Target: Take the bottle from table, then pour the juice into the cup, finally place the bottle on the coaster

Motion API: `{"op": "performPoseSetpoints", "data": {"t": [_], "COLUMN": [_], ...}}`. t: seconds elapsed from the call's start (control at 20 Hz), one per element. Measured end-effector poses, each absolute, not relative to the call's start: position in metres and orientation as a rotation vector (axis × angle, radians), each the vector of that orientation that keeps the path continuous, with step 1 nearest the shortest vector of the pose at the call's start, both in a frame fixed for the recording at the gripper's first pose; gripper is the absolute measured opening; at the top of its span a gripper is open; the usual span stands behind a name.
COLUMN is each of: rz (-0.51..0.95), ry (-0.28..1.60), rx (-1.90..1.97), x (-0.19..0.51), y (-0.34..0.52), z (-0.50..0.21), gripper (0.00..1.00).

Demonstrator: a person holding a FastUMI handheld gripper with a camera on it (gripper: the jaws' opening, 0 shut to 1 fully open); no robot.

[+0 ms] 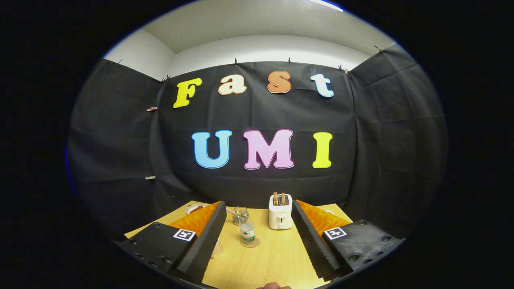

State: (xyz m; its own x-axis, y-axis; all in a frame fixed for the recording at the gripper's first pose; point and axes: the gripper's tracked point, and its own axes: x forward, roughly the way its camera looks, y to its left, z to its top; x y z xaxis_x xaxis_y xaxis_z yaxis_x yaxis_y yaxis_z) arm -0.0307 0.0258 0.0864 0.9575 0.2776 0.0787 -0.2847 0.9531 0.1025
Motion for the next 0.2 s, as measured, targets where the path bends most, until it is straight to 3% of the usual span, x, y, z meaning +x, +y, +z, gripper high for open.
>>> {"op": "performPoseSetpoints", "data": {"t": [0.2], "rz": [0.282], "ry": [-0.037], "rx": [0.103], "x": [-0.0236], "y": [0.0348], "z": [0.0734], "gripper": [1.00]}}
